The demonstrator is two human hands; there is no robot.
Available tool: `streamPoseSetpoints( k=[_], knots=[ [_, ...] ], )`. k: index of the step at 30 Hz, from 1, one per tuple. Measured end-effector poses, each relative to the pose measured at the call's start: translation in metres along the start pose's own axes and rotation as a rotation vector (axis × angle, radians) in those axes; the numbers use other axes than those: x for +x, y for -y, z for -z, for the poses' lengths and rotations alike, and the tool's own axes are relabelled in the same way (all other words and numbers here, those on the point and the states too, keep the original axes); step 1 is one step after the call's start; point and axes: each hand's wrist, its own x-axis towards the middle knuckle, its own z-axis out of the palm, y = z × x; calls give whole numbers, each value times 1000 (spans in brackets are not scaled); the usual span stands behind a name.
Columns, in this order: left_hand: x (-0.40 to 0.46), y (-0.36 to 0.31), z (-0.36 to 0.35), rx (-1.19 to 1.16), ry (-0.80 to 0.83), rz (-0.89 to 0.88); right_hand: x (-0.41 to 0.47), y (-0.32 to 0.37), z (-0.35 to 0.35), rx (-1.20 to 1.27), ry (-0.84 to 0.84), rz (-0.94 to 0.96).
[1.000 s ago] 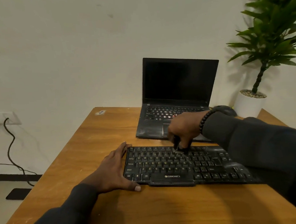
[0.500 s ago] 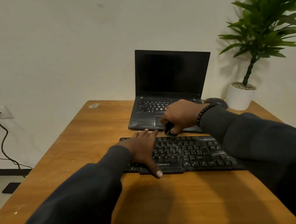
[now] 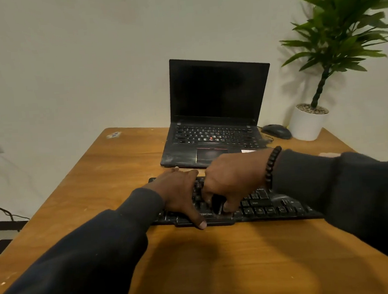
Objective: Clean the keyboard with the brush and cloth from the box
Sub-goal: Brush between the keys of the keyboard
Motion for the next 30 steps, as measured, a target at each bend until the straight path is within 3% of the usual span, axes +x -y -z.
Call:
streamPoseSetpoints(
  k=[5,8,14,20,23,30],
  knots=[
    [-1,-2,1,-30,7,-4,7,-33,0,-5,-108,-225],
    [-2,-2,1,-17,23,22,19,-33,-10,-50,-83,-297],
    [0,-2,0,-11,29,17,3,-8,-5,26,1,-84],
    [-3,-4,1,-1,45,38,12,-29,-2,-79,-14,-239],
    [-1,-4,2,13,49,34,17,-20,-9,-124,32,-217],
    [5,1,2,36,48,-40,-8,5,3,111,35,4]
  ],
)
